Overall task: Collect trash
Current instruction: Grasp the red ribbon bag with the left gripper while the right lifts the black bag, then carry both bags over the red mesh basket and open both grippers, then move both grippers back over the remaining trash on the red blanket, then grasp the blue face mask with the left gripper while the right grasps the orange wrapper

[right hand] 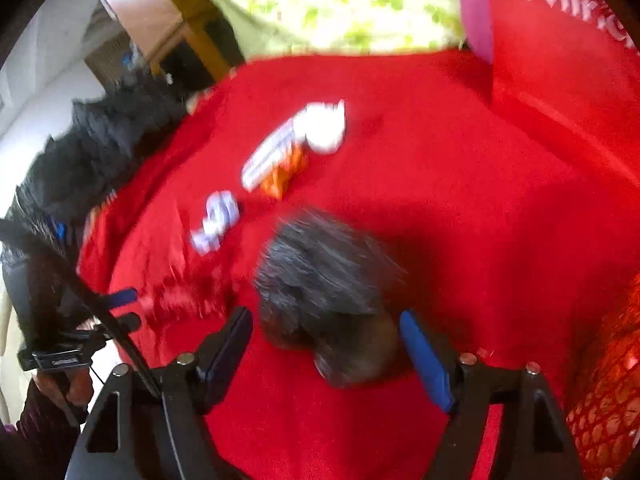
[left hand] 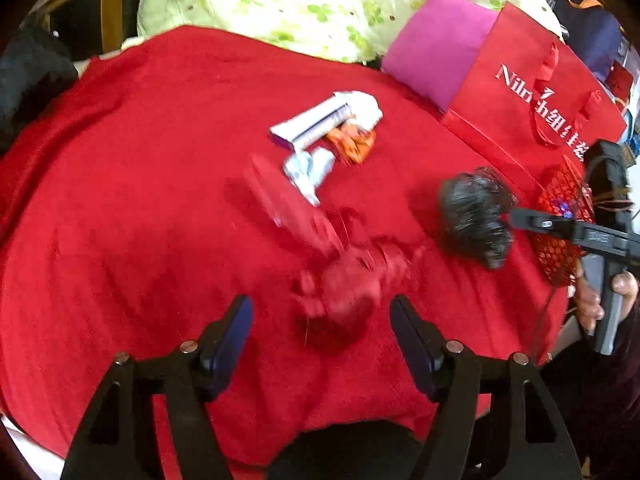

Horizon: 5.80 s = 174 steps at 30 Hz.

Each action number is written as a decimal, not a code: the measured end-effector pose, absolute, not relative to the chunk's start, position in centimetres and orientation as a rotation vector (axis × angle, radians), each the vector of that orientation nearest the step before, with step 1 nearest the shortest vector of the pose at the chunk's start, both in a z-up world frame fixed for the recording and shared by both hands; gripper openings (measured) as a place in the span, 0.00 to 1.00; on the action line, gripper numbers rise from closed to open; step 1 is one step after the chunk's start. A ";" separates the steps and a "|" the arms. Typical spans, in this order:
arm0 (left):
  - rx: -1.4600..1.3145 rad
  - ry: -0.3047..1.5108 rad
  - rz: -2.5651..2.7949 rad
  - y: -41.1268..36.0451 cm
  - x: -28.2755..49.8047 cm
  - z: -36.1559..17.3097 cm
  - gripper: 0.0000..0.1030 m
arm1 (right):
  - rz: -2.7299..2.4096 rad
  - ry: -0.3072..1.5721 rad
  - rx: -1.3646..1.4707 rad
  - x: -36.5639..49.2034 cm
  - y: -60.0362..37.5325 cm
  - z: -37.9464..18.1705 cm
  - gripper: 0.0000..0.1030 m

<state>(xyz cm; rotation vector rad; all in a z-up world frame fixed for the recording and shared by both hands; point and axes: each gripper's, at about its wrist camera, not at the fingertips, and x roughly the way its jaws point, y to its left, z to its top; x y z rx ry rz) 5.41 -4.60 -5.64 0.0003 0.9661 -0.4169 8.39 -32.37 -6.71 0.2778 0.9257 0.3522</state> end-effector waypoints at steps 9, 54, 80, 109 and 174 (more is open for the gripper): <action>0.094 0.998 -0.448 -8.6 8.3 -8.7 0.69 | 0.273 0.951 0.261 10.7 -31.7 -8.5 0.73; 0.342 0.455 -0.475 -28.7 -4.1 12.3 0.20 | -0.035 0.252 0.521 -10.2 -49.5 1.7 0.41; 0.420 0.489 -0.611 -38.2 -4.0 9.9 0.20 | -0.137 0.258 0.645 -12.7 -53.2 0.0 0.44; 0.365 0.500 -0.439 -28.9 -1.1 8.0 0.65 | -0.082 0.135 0.619 -9.9 -48.0 2.3 0.66; -0.019 0.989 -0.369 -5.2 14.3 -7.1 0.67 | 0.226 0.919 0.493 22.6 -24.0 -10.4 0.54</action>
